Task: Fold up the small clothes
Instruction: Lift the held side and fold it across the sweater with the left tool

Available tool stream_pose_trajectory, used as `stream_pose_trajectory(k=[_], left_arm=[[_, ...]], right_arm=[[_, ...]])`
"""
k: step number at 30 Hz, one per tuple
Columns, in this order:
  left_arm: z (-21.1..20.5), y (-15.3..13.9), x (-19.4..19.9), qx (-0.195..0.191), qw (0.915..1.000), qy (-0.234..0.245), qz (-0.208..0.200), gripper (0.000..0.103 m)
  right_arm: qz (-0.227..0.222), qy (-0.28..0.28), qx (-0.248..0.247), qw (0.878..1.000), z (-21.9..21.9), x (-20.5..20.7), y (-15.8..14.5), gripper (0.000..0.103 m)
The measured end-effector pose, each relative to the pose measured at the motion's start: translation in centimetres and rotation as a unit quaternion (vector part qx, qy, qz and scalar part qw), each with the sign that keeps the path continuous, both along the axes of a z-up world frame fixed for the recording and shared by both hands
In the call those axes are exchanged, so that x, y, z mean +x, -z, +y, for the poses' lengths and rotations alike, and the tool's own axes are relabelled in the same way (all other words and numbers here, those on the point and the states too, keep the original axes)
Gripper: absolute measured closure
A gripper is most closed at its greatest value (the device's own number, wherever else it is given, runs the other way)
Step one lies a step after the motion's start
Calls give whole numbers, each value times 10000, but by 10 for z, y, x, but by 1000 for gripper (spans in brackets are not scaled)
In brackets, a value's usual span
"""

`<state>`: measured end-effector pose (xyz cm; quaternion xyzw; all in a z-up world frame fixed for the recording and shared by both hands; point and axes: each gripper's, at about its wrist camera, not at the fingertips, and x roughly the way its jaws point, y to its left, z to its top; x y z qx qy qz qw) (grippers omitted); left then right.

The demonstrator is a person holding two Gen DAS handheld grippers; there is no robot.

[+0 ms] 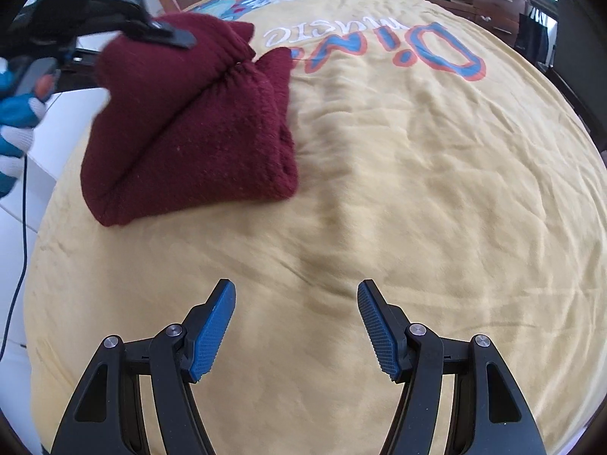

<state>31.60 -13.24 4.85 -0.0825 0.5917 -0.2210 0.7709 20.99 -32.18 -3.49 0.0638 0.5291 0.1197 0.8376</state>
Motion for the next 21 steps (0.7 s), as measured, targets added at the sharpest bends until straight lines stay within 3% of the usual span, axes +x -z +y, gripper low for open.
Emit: stream_pose_trajectory(k=[3,21], left_arm=[[-23,14,-10,464,9986,220,-118,80],[-67,37,-19,1128,9922,492,-218,79]], right_arm=[[7,55,-19,10000,-8,-6,4,35],[-23,514,137,9986,-64,-24,10,35]])
